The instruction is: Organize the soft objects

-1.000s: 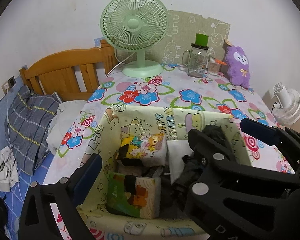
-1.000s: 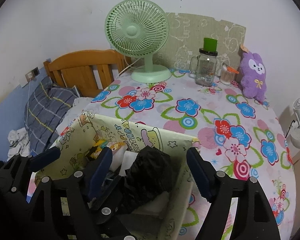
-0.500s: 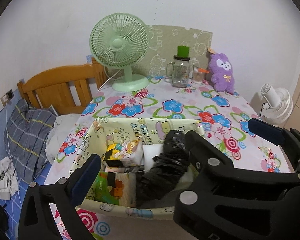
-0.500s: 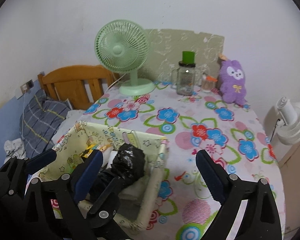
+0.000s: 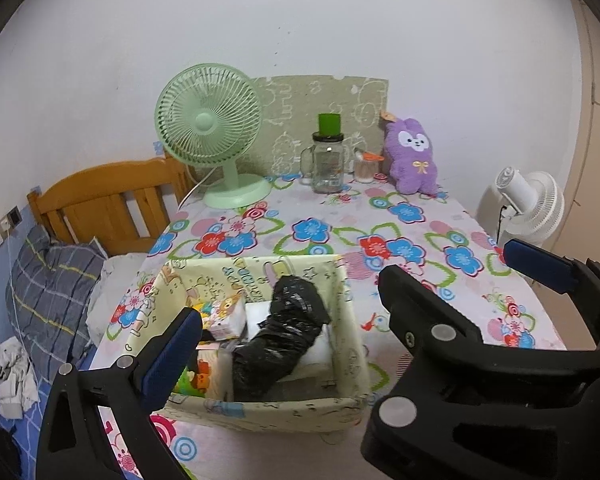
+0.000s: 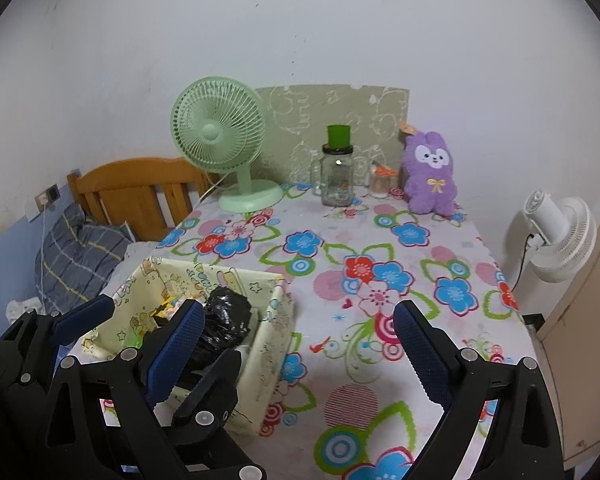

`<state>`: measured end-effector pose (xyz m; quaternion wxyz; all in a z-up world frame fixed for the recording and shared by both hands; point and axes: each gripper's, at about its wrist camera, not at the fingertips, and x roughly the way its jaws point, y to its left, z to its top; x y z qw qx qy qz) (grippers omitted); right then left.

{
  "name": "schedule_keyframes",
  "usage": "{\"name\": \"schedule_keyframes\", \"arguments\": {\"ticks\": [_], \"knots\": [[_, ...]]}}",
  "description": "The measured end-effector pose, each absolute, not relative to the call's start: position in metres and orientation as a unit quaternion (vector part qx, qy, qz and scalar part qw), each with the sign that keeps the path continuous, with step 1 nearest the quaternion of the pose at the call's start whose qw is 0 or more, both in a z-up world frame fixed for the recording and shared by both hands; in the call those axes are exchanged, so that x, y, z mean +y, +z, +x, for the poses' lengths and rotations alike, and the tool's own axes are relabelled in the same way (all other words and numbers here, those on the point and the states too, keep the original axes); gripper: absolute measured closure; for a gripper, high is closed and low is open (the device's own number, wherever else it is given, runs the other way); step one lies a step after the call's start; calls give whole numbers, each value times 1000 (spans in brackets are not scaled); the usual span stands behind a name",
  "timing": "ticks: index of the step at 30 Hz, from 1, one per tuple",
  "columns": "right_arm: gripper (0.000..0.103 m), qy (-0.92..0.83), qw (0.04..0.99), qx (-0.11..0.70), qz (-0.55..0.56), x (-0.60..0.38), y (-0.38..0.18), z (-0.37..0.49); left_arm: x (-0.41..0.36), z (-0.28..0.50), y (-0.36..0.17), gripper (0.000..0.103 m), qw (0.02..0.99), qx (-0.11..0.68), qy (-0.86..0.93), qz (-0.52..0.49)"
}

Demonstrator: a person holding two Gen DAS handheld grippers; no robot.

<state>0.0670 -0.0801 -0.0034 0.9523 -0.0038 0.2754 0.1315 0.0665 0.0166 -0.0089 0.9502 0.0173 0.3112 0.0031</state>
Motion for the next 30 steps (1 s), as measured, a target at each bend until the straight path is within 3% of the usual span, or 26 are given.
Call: {"name": "schedule_keyframes", "arguments": {"ticks": [30], "knots": [[1, 45, 983, 169, 47, -184, 48, -16, -33, 7, 51, 0, 974, 222, -9, 43]]}}
